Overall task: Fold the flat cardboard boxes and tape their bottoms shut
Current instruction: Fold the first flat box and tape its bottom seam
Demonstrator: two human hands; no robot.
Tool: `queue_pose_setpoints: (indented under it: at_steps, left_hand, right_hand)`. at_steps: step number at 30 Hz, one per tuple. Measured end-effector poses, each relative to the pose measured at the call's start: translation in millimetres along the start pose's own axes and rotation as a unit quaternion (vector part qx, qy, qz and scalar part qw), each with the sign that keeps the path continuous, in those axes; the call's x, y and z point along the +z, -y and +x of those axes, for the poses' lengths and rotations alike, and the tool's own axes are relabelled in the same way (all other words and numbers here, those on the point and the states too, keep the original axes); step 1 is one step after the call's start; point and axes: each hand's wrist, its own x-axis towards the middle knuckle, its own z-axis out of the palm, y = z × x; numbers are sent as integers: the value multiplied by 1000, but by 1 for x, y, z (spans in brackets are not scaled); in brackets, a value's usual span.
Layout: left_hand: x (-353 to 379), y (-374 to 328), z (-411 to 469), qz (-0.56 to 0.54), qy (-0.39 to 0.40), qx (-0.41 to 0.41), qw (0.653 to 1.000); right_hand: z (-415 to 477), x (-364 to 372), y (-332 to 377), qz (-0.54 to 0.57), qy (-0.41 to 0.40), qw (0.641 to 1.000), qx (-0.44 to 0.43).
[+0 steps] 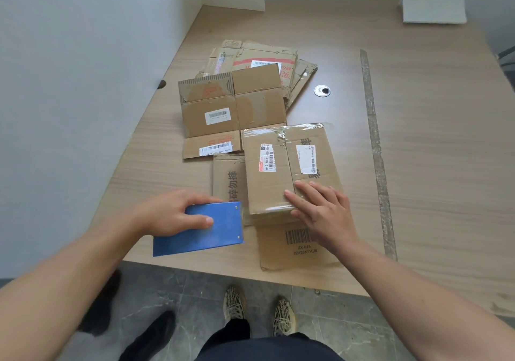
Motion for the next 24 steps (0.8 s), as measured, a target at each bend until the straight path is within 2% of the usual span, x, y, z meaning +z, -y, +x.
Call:
queue_pose_setpoints:
  at_steps: [5,15,24]
  left_hand:
    - [-16,33,-30,16,-31,-30,999]
    - [-3,43,7,53,-44,-78,995]
    - [17,28,51,185,-104,-102,972]
  right_hand:
    - [0,1,1,-4,33,999,5]
    - [1,-1,-1,-13,69,998,8]
    - [1,-3,0,3,73,997,19]
